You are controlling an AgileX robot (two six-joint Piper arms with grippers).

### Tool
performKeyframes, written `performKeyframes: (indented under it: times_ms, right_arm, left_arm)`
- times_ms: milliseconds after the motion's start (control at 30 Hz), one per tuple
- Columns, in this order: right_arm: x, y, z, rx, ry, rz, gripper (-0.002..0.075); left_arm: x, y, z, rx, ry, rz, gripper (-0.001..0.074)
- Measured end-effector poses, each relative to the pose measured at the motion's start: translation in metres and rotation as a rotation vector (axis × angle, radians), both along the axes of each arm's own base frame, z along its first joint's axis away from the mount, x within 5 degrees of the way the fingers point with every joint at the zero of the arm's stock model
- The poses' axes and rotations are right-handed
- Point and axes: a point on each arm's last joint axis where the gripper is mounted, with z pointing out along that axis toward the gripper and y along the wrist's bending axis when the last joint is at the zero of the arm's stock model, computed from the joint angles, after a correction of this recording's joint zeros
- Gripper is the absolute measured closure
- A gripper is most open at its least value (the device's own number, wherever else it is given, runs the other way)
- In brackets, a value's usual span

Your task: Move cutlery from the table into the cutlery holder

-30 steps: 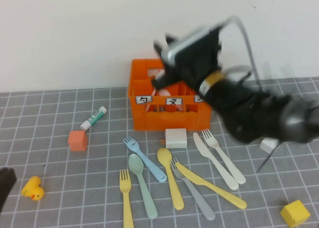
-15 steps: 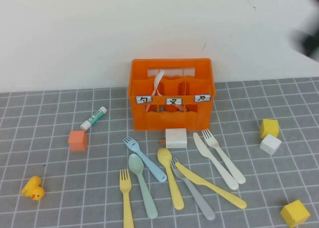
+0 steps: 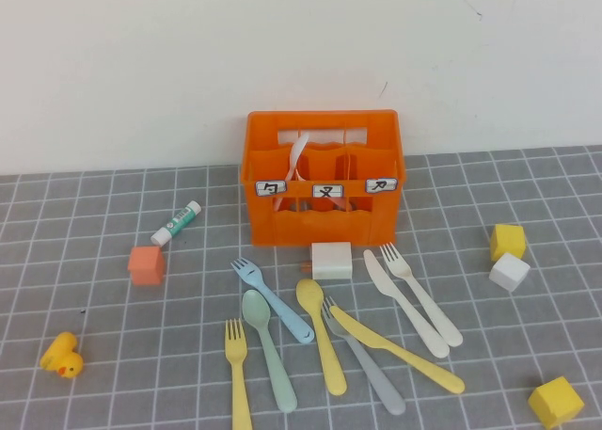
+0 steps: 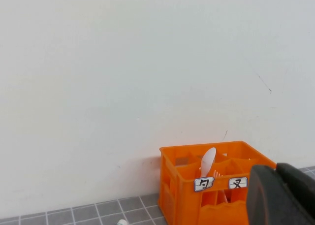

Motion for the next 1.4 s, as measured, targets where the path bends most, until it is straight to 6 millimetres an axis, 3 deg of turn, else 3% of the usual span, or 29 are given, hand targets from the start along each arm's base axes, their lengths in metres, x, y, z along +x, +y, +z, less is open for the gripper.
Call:
performKeyframes:
  times_ms: [100, 233, 300, 1067, 1233, 1400]
  right_arm:
    - [-0.009, -0.008, -0.027, -0.001, 0.02, -0.014, 0.0726]
    - [-0.004, -0.004, -0.066, -0.058, 0.091, -0.017, 0.0726]
    - [-0.001, -0.002, -0.075, -0.071, 0.108, -0.011, 0.0726]
    - [0.002, 0.002, -0.091, -0.1, 0.274, -0.008, 0.0726]
    - [0.002, 0.002, -0.091, -0.102, 0.277, -0.009, 0.0726]
    - [0.002, 0.002, -0.092, -0.103, 0.282, -0.009, 0.0726]
  left_arm:
    - [0.0, 0.0, 0.0, 0.0, 0.0, 0.0, 0.0736]
    - [0.0, 0.0, 0.0, 0.0, 0.0, 0.0, 0.0736]
    - [0.0, 0.0, -0.001, 0.002, 0.001, 0.0, 0.0736]
    - [0.001, 0.0, -0.003, 0.009, 0.002, 0.001, 0.0736]
    - [0.0, 0.003, -0.019, 0.016, 0.017, 0.049, 0.0736]
    - [0.004, 0.008, -0.056, 0.041, 0.119, 0.168, 0.0736]
